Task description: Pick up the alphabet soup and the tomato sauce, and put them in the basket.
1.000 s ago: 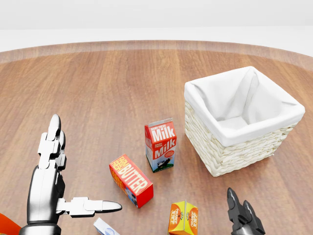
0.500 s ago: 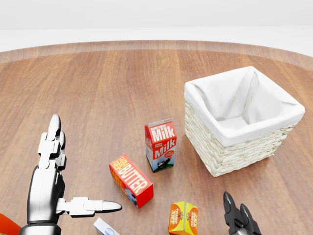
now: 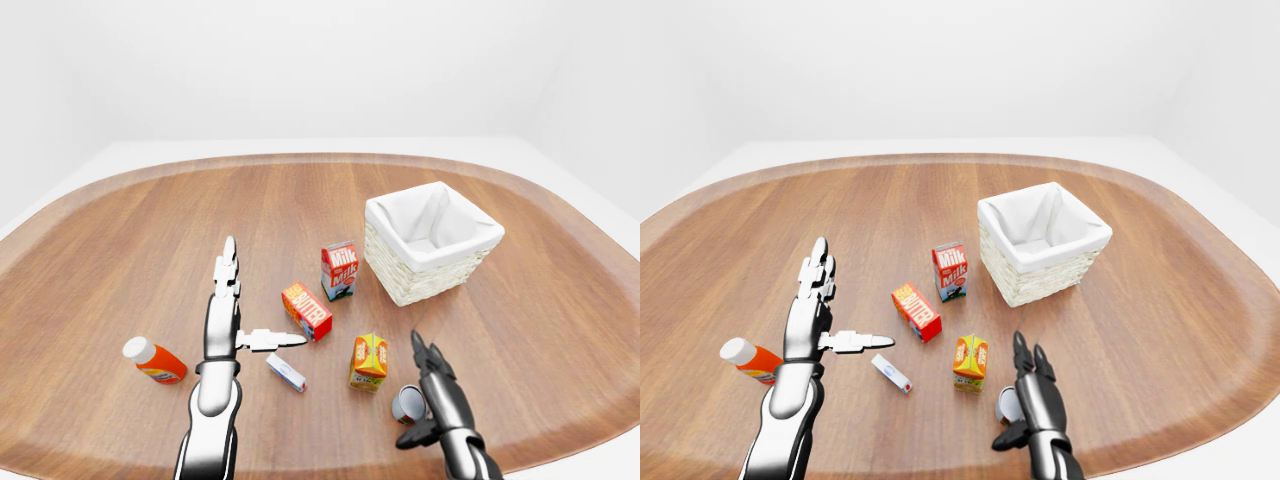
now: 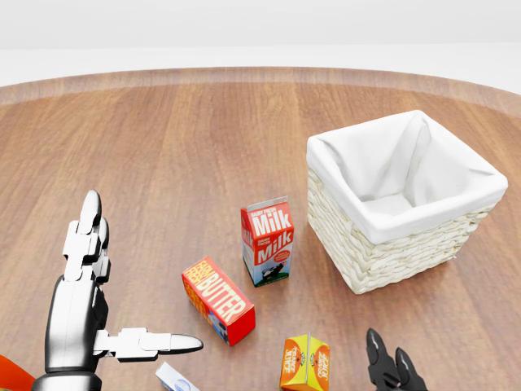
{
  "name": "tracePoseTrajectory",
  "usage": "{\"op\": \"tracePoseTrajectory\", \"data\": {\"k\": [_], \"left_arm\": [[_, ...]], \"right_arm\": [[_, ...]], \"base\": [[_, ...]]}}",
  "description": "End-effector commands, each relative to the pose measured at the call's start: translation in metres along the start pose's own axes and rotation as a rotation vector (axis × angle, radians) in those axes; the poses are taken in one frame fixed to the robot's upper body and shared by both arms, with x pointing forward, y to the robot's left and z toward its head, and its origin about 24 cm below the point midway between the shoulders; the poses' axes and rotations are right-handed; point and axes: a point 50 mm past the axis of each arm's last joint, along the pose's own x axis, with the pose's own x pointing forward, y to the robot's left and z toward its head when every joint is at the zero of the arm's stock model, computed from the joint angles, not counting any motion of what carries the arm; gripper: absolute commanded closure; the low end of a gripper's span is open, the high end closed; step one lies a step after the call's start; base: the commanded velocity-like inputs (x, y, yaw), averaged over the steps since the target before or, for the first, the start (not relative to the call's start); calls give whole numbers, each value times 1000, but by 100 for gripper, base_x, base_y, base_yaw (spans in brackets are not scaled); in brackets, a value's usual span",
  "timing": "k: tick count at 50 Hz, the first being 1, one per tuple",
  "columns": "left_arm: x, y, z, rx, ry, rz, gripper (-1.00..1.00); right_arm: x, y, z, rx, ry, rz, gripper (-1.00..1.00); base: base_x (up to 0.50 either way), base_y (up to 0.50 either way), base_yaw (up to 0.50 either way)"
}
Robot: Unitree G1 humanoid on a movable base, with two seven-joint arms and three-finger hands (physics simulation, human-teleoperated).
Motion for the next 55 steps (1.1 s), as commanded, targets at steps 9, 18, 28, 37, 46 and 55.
{"op": "tracePoseTrajectory", "data": {"k": [9,18,28,37,46,55], "left_arm": [[0,0,0,-1,0,-2,-100],[0,0,0,-1,0,-2,-100],[0,0,0,-1,0,-2,-100],[0,0,0,-1,0,-3,-100],[0,0,0,-1,0,-3,-100],[0,0,0,-1,0,-2,-100]], "right_arm": [[-1,8,-3,-23,8,15,-100],[0,9,-5,-28,12,19,-100],[3,8,-8,-33,23,19,-100],[6,11,-12,-44,40,20,-100],[5,13,-13,-50,42,25,-100],[4,15,-13,-55,42,31,-100]], "base": [[0,0,0],[0,0,0],[0,0,0],[0,0,0],[0,0,0],[0,0,0]]}}
